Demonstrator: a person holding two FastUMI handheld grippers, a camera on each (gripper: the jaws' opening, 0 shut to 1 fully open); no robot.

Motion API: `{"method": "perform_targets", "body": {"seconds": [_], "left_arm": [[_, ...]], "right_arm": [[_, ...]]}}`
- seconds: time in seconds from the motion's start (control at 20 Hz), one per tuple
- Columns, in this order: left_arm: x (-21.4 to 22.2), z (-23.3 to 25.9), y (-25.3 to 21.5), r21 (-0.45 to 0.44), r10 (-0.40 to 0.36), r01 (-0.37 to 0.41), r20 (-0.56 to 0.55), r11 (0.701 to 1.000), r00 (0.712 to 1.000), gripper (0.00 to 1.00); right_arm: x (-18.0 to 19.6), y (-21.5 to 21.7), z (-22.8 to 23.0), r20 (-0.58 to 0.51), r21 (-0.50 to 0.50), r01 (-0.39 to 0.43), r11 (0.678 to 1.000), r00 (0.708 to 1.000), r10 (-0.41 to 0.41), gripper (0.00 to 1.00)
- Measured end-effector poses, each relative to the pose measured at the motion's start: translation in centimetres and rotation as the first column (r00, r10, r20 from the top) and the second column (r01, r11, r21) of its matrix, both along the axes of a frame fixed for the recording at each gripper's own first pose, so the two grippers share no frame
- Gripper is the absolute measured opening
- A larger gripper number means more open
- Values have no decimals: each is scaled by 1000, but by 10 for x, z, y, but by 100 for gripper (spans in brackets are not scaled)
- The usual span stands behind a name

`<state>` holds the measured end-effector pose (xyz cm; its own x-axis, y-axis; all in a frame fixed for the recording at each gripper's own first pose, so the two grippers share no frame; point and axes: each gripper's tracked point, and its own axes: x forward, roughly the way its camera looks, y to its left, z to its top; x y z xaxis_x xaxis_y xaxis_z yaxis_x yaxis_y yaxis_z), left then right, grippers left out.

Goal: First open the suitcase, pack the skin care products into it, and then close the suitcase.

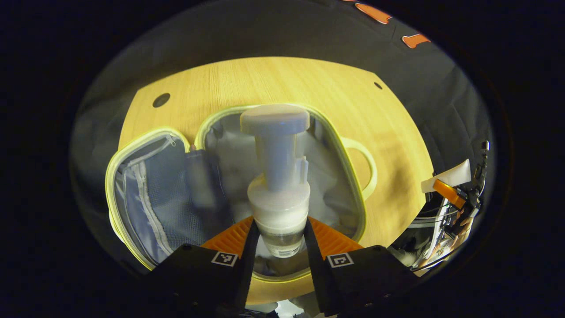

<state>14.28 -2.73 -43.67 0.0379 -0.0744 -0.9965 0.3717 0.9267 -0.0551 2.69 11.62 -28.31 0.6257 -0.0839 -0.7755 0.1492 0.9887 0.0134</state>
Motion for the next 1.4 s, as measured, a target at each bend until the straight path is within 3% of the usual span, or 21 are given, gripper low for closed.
{"method": "perform_targets", "body": {"seconds": [0.1,0.15,0.2,0.55,0.7,0.8,0.85,0.95,1.15,1.4], "left_arm": [[-3,-16,1,-3,1,-1,-33,1000,999,59],[-2,-24,2,5,0,1,-45,1000,999,59],[-3,-31,4,16,-5,6,-54,1000,999,59],[7,-53,14,50,53,-50,-61,998,997,60],[12,-55,8,21,51,-50,-43,999,998,63],[12,-51,-2,-19,46,-47,-35,999,998,73],[12,-48,-6,-28,40,-41,-26,999,999,88],[17,-42,-9,-30,21,-21,19,999,1000,99],[34,-6,0,-30,-44,50,181,998,982,99],[41,64,5,-68,-69,102,376,992,924,99]], "right_arm": [[-4,-2,-5,-18,8,18,1000,1000,-18,36],[-5,-1,-7,-26,16,21,1000,999,-21,31],[-5,-1,-8,-32,20,22,1000,999,-22,36],[0,-2,-2,-18,14,21,1000,1000,-21,36],[3,1,-2,-20,14,16,1000,1000,-15,36],[4,5,-1,-25,17,9,1000,1000,-9,36],[6,8,-1,-27,21,5,1000,1000,-4,36],[11,17,5,-22,35,-8,999,1000,9,36],[30,44,27,-9,37,-75,996,997,76,36],[54,113,53,-33,87,-217,972,975,221,36]]}}
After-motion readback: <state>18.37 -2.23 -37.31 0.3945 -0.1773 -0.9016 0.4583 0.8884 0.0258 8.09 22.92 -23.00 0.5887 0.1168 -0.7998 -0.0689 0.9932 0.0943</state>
